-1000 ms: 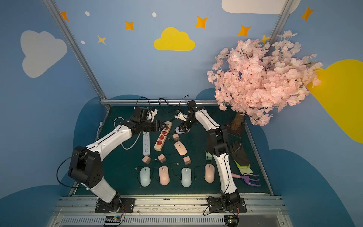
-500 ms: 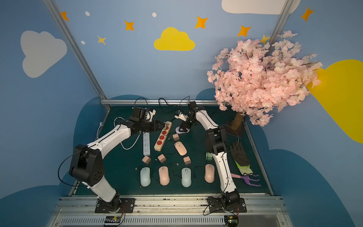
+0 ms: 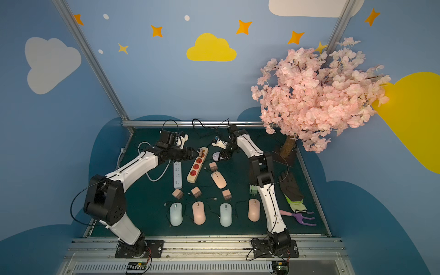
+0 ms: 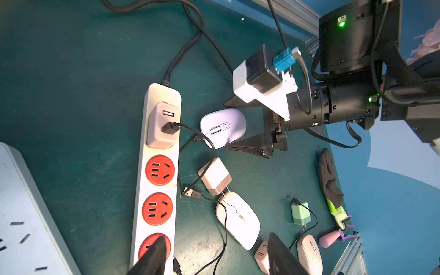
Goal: Unplug the wireless mouse
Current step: Move the mouse to the center of the board.
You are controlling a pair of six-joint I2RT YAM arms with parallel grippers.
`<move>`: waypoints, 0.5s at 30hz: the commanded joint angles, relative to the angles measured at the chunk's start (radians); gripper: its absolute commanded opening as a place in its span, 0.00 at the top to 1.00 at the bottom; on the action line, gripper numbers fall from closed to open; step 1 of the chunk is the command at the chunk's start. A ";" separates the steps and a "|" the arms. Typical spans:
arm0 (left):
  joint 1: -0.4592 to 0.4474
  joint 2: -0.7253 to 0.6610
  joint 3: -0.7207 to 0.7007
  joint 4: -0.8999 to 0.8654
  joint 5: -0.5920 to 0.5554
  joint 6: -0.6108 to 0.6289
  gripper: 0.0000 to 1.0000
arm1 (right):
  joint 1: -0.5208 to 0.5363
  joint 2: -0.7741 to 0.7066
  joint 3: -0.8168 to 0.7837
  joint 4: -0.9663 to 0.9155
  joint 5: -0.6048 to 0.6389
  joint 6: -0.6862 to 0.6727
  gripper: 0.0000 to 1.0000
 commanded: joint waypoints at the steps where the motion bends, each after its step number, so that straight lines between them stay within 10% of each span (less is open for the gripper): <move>1: 0.008 -0.009 -0.012 -0.013 0.021 0.010 0.34 | 0.005 0.017 -0.012 -0.036 0.028 -0.008 0.25; 15: 0.011 -0.059 -0.042 -0.042 -0.041 -0.013 0.34 | 0.007 -0.061 -0.045 -0.058 0.095 0.079 0.46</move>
